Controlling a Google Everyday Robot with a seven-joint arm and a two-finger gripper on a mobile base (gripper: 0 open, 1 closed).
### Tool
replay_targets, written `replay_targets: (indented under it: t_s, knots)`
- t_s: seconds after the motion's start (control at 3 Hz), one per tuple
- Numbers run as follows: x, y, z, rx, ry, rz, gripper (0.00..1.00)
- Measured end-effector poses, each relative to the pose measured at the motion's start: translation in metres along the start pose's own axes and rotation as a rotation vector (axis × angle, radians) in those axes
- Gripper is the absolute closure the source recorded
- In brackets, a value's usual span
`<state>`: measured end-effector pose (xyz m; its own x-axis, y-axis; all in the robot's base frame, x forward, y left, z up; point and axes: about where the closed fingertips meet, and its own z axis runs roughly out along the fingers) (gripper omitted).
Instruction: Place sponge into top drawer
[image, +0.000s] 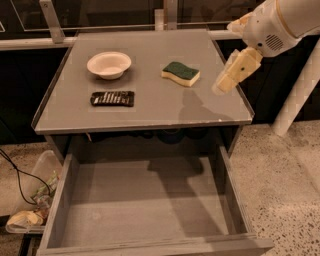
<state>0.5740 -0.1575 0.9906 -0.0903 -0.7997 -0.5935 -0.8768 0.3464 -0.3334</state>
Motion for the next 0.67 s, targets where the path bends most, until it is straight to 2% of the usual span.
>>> replay_targets:
  t_s: [0.33,0.67]
  knots:
    - [0.0,-0.029,0.032,0.037,-0.104,0.058,0.0]
    - [0.005,-0.05,0.058,0.039,-0.173,0.114,0.0]
